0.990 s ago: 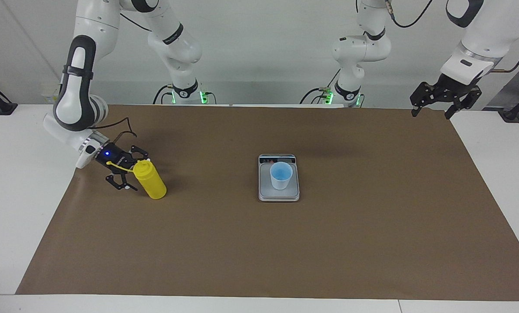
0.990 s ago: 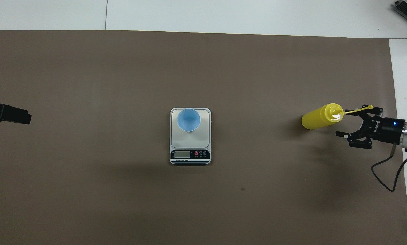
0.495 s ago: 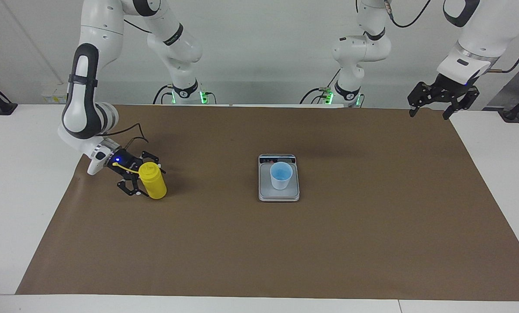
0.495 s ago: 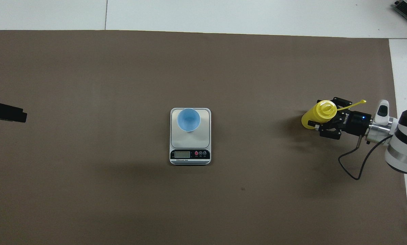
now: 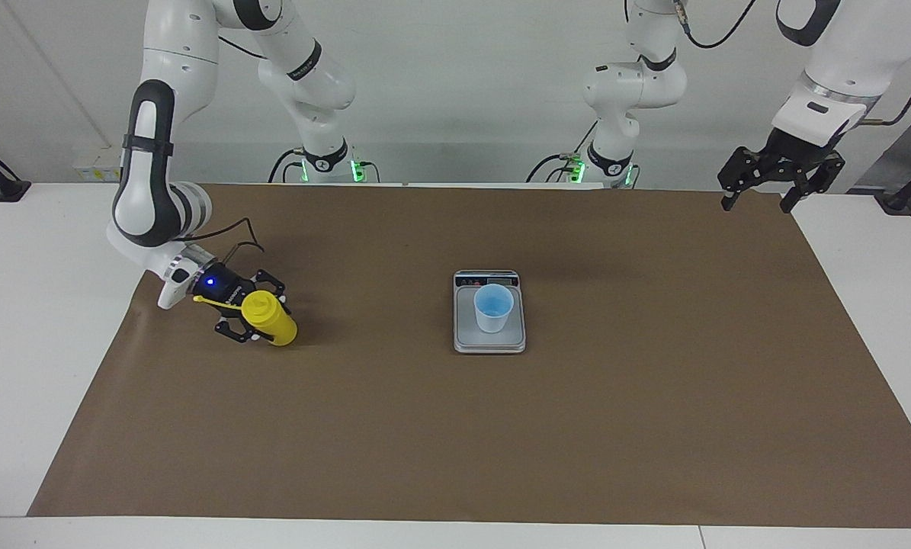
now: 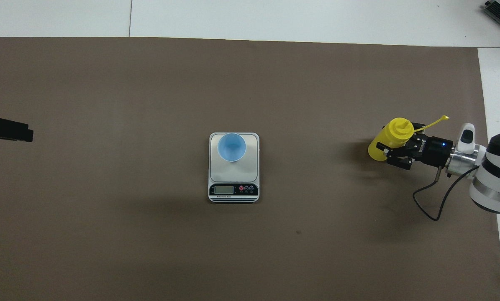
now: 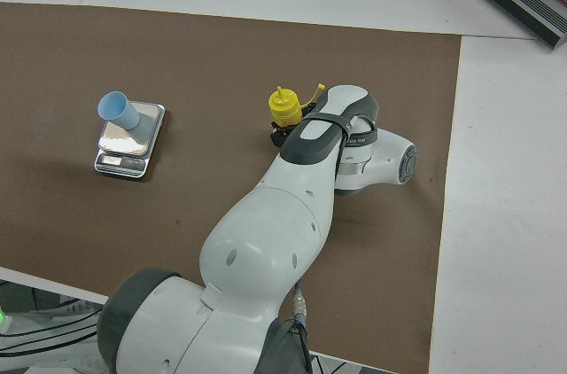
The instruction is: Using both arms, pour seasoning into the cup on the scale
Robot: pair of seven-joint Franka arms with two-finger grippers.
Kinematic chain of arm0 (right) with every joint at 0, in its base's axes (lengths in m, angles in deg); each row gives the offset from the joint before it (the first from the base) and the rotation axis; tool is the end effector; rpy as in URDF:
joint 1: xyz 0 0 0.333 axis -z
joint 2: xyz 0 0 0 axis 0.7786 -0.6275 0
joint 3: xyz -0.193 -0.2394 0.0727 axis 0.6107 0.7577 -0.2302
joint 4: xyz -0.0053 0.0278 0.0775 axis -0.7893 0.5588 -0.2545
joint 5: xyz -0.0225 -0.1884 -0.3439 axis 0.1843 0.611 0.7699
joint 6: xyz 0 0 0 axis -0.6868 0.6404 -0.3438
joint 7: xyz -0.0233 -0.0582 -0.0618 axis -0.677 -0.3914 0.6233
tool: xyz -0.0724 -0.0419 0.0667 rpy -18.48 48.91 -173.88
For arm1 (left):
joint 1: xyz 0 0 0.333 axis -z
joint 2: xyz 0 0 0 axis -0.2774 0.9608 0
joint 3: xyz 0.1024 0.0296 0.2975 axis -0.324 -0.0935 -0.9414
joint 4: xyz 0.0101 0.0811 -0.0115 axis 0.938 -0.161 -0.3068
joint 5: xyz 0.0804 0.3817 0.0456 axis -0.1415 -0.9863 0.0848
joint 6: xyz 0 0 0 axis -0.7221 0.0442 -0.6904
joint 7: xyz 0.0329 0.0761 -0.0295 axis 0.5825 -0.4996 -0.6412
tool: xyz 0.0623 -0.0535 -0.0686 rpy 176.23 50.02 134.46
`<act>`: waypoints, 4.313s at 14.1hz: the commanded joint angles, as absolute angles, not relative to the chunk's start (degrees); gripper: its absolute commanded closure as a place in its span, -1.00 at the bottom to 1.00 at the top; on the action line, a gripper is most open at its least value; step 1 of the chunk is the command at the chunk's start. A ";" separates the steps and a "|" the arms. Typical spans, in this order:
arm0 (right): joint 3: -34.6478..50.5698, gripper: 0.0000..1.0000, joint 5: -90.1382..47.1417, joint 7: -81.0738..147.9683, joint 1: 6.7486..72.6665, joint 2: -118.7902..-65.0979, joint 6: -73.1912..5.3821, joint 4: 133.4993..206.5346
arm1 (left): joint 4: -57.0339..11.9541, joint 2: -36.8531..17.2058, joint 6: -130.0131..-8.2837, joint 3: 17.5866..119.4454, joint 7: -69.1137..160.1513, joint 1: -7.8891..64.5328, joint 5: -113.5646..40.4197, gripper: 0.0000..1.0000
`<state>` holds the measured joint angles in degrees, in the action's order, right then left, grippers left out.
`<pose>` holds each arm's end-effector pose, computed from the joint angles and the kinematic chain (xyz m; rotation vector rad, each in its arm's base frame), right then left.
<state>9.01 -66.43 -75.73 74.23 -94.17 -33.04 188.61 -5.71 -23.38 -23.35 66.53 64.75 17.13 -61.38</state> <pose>0.5487 -0.1104 0.2681 -2.0248 -0.9027 -1.0224 0.5387 -0.0204 0.6438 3.1308 -0.1600 0.1040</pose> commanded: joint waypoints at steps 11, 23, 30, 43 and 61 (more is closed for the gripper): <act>8.66 1.00 -62.28 -65.71 63.01 -86.98 -43.74 185.88 | -7.82 -24.98 -23.67 65.84 63.51 16.37 -60.65 -1.00; 8.57 1.00 -51.91 -55.07 49.03 -85.39 -59.20 183.51 | -7.82 -24.98 -23.67 65.93 63.51 16.37 -60.65 -1.00; 8.83 1.00 -48.24 -50.93 38.75 -86.97 -74.57 182.46 | -7.82 -24.98 -23.67 65.93 63.51 16.37 -60.57 -1.00; 8.66 1.00 28.92 -1.89 31.37 -91.28 -59.41 171.47 | -7.82 -24.98 -23.67 65.93 63.51 16.37 -60.57 -1.00; 8.48 1.00 60.23 5.84 20.20 -97.86 -37.61 164.71 | -7.82 -24.98 -23.67 65.93 63.51 16.37 -60.57 -1.00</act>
<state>8.60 56.50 3.65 21.05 -95.75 -40.44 167.74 -5.94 -23.39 -23.28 65.95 64.07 16.55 -61.38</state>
